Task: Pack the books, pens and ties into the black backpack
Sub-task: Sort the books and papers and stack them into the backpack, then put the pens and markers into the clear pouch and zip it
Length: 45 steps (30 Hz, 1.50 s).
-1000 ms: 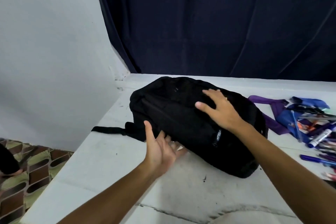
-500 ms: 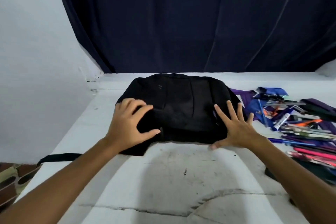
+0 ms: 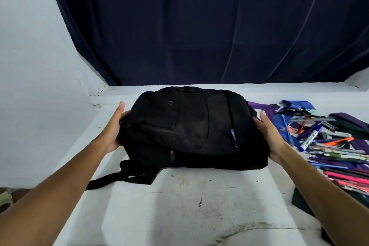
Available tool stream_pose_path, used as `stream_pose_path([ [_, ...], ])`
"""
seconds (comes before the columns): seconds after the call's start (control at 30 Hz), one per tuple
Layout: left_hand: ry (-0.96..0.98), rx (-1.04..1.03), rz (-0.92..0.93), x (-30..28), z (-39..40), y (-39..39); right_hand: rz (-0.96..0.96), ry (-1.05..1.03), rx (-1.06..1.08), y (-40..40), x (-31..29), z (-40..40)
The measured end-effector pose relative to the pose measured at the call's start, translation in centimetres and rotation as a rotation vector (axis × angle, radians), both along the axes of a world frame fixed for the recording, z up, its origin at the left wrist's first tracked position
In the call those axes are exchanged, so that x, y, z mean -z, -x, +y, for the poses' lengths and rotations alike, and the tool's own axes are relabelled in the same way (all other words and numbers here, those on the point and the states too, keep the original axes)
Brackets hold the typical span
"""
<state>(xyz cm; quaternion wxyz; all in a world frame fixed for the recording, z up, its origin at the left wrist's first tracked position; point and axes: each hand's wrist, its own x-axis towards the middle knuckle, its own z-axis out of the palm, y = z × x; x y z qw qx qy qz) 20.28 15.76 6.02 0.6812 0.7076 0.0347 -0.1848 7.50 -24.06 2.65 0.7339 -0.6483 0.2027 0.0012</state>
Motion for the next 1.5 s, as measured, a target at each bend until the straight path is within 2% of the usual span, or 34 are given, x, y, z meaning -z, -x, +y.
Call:
stream_pose_path([
  [0.23, 0.051, -0.079, 0.05, 0.3, -0.6, -0.6, -0.018, -0.029, -0.029, -1.4, -0.3, 1.9],
  [0.37, 0.1, -0.128, 0.066, 0.3, -0.4, -0.9, -0.08, -0.157, -0.067, -2.3, -0.1, 3.0],
  [0.6, 0.104, -0.155, 0.091, 0.3, 1.2, -1.1, -0.119, -0.242, -0.097, -4.4, -0.3, 5.3],
  [0.87, 0.048, -0.175, 0.062, -0.2, 3.7, -1.3, -0.098, -0.166, -0.116, -6.9, 0.1, 7.8],
  [1.0, -0.112, -0.157, 0.039, -1.2, 4.6, -2.1, -0.058, -0.078, -0.12, -6.5, -0.4, 7.6],
  [1.07, -0.291, -0.151, -0.069, -1.9, 3.9, -3.0, -0.022, -0.041, -0.099, -6.1, -0.6, 6.8],
  [1.2, -0.575, -0.041, -0.528, -4.6, 0.0, -3.3, 0.027, 0.046, -0.073, -4.4, -1.6, 5.4],
  [1.37, -0.666, 0.25, -0.803, -7.1, -10.0, -3.1, 0.05, 0.27, 0.021, -0.3, -3.8, 2.3],
  [1.5, -0.602, 0.495, -0.916, -6.9, -20.3, -0.5, 0.043, 0.337, 0.096, 4.4, -4.9, -3.0],
])
